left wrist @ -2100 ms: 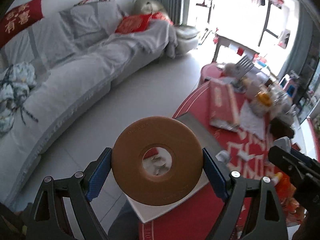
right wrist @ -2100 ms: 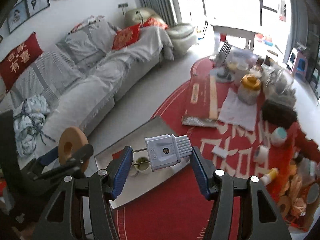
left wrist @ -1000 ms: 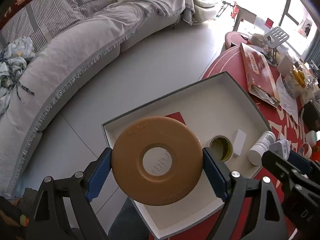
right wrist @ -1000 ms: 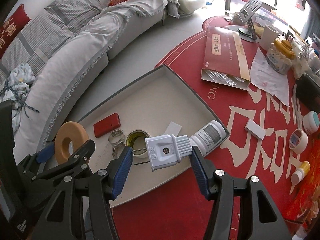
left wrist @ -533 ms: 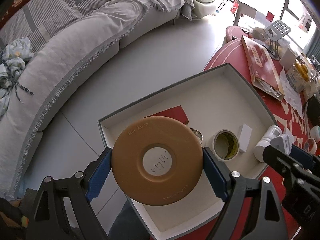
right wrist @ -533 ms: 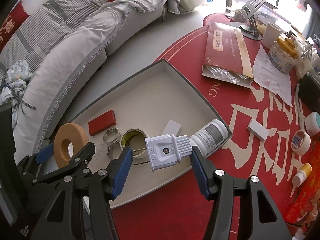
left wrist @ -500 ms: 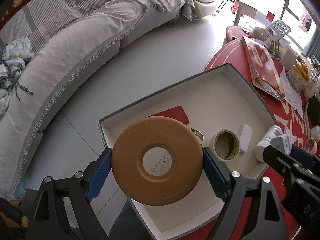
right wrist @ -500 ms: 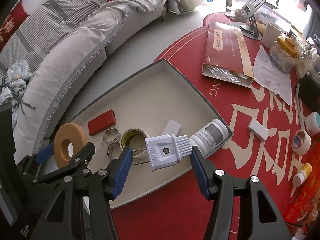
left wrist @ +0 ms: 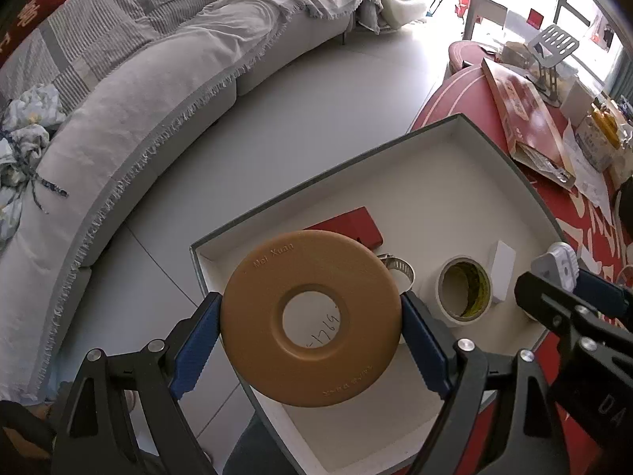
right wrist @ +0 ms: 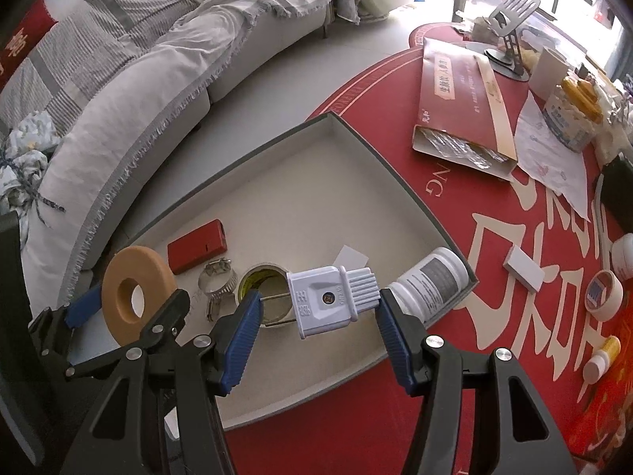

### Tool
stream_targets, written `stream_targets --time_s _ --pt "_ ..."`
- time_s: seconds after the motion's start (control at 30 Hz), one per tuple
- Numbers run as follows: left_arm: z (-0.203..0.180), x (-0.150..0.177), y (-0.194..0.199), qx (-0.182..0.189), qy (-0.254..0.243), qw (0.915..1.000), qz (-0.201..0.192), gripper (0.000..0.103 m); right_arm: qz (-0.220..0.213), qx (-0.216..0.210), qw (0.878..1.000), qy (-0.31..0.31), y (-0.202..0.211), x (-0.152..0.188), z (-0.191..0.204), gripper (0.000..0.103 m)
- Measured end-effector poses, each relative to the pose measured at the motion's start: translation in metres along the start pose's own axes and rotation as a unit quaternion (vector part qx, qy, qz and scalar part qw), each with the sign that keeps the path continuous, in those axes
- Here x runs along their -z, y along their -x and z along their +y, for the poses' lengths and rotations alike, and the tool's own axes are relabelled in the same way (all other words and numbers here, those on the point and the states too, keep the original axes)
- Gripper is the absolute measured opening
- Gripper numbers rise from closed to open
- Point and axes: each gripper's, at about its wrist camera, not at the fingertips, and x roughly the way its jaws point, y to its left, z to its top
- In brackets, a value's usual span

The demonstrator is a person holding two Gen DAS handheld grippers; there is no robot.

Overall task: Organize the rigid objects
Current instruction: 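Carry the tape ring in left gripper and plug in right gripper over the tray, then open both grippers to drop the tape ring and plug into the tray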

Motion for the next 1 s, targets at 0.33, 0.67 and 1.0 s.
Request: stream_targets --time_s 0.33,0.67,1.0 --pt "-0.013 0.000 -0.011 0.004 -0.026 0.9996 -0.002 0.090 0.011 -0.002 1.000 0.006 -0.014 -0.003 0.003 0.060" --pt "-0.021 0.006 -0.012 0.022 -0.037 0.9990 0.006 0.103 -0.009 -0.018 1.000 0.008 -0.005 0.001 -0.004 0.086" --pt "-0.020 0.011 0.026 0.076 -0.015 0.9970 0.004 0.103 -0.051 0.052 0.994 -0.075 0.028 0.027 -0.077 0.086"
